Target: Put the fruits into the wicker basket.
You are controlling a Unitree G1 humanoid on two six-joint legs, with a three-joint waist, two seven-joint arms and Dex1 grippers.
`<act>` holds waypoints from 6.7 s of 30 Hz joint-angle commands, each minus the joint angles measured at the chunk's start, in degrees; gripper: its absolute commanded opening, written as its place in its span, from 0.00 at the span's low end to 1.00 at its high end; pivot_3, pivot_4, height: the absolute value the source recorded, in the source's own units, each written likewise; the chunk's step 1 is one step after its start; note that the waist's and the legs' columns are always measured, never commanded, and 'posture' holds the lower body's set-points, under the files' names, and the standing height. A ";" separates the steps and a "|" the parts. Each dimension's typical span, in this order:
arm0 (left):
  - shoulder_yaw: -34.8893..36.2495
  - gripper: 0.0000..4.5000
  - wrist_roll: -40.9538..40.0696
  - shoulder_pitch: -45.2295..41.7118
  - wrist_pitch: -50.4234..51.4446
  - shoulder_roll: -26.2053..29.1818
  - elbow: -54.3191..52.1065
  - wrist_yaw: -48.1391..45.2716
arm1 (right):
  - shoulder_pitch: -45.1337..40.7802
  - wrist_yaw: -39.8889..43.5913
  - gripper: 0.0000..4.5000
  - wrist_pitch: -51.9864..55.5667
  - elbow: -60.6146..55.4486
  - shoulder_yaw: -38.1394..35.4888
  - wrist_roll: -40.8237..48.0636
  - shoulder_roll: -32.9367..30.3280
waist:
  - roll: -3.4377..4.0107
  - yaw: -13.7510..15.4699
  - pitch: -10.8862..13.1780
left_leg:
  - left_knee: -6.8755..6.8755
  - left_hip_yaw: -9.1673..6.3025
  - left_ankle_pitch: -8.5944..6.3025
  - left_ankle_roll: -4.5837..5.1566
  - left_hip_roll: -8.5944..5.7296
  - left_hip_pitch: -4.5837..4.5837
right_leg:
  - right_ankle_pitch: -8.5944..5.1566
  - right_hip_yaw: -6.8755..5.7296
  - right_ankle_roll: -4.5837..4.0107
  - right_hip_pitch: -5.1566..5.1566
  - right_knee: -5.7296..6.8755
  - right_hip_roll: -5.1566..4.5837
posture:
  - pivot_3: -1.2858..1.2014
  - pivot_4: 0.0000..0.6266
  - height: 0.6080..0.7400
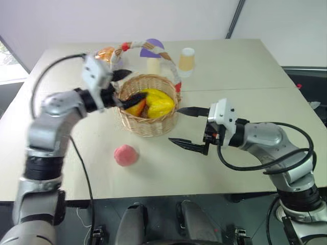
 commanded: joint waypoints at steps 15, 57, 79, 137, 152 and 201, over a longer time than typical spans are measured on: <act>-5.83 0.99 6.27 25.25 -0.80 15.62 -16.65 -12.21 | -2.58 2.96 1.00 -2.64 2.28 1.40 -1.06 2.32 | 0.00 0.75 0.01 | 0.00 0.03 0.00 -0.01 -0.03 0.01 | -0.09 -0.04 -0.16 0.17 -0.21 -0.22 | 0.52 0.24 1.00; -6.62 0.98 5.66 -6.50 -5.07 -7.79 4.22 2.87 | 7.55 -0.75 1.00 -1.84 1.62 -11.34 -4.07 -4.54 | -0.07 0.93 0.01 | 0.07 -0.08 -0.01 0.01 -0.41 -0.11 | 0.02 -0.06 0.06 0.10 -0.12 -0.35 | 0.52 0.24 1.00; -19.24 0.98 3.18 7.58 -1.28 -5.06 -16.74 -6.08 | 7.19 9.40 1.00 -26.58 31.08 -4.27 -28.03 -21.78 | -0.02 0.65 0.03 | 0.06 0.02 -0.03 0.05 -0.44 0.07 | -0.01 0.03 0.09 0.29 -0.22 -0.25 | 0.52 0.24 1.00; 0.95 1.00 -6.15 17.34 -0.53 -6.23 -14.88 5.97 | -12.93 -18.22 0.99 0.96 16.37 -6.10 -9.50 18.35 | 0.01 0.08 0.02 | -0.04 -0.09 0.00 0.00 -0.29 0.07 | 0.02 -0.01 0.05 0.17 -0.13 -0.24 | 0.52 0.24 1.00; 0.41 1.00 -7.54 19.88 0.10 -7.77 -18.85 8.91 | -18.31 -20.40 0.15 -4.90 28.50 -6.97 -10.38 24.03 | 0.03 0.44 0.02 | -0.06 -0.09 0.00 -0.01 -0.30 -0.05 | 0.02 -0.01 0.06 0.07 -0.10 -0.40 | 0.52 0.24 1.00; 5.58 1.00 4.01 15.46 -9.98 -7.08 5.96 8.81 | 18.36 -11.30 0.78 -10.14 5.39 -21.57 -7.03 -1.03 | 0.15 -0.18 0.07 | -0.13 -0.01 -0.04 0.08 -0.23 0.08 | 0.00 0.09 0.10 0.20 -0.30 -0.20 | 0.52 0.24 1.00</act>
